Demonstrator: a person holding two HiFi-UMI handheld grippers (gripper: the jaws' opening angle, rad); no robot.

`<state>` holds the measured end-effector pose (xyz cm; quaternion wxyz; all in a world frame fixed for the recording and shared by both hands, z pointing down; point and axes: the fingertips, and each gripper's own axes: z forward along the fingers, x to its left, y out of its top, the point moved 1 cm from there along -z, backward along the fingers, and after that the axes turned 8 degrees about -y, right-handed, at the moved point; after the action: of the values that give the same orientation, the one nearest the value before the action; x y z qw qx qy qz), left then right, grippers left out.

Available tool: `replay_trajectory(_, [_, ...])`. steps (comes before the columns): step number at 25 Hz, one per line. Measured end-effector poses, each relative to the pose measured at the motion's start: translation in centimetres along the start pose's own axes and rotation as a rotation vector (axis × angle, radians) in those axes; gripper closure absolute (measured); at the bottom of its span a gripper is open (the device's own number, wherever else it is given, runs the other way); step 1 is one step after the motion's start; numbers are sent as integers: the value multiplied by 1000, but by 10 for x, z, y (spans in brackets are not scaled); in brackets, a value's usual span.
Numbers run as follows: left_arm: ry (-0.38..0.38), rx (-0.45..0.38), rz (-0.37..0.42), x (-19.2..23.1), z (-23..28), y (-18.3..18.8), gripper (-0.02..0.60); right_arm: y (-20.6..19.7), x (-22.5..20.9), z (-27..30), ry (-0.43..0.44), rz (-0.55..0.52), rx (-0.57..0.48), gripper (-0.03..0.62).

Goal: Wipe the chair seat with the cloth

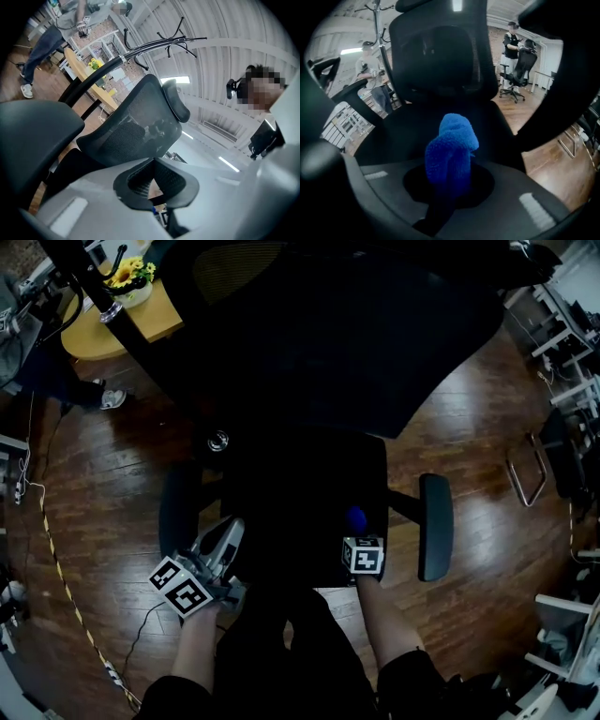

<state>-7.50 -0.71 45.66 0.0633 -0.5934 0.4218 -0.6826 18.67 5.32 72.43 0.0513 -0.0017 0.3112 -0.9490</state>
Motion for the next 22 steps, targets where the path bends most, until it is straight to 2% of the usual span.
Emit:
replay_trajectory(3, [5, -10, -3, -6, -9, -3, 591, 8, 83, 0, 175, -74, 4, 559])
replay_trajectory(8, [42, -45, 3, -6, -33, 5, 591, 8, 233, -6, 452, -145, 70, 559])
replay_trajectory(12, [67, -70, 15, -1, -47, 13, 591, -12, 317, -14, 594, -246, 130, 559])
replay_trajectory(14, [74, -83, 15, 0, -56, 15, 591, -27, 337, -17, 614, -256, 167, 559])
replay_trajectory(16, [81, -87, 18, 1, -60, 15, 591, -39, 337, -17, 603, -274, 158, 559])
replay_trajectory(19, [79, -62, 31, 3, -58, 12, 591, -43, 323, -15, 555, -279, 95, 559])
replay_trajectory(22, [51, -35, 20, 8, -49, 8, 591, -43, 289, -6, 463, -217, 97, 559])
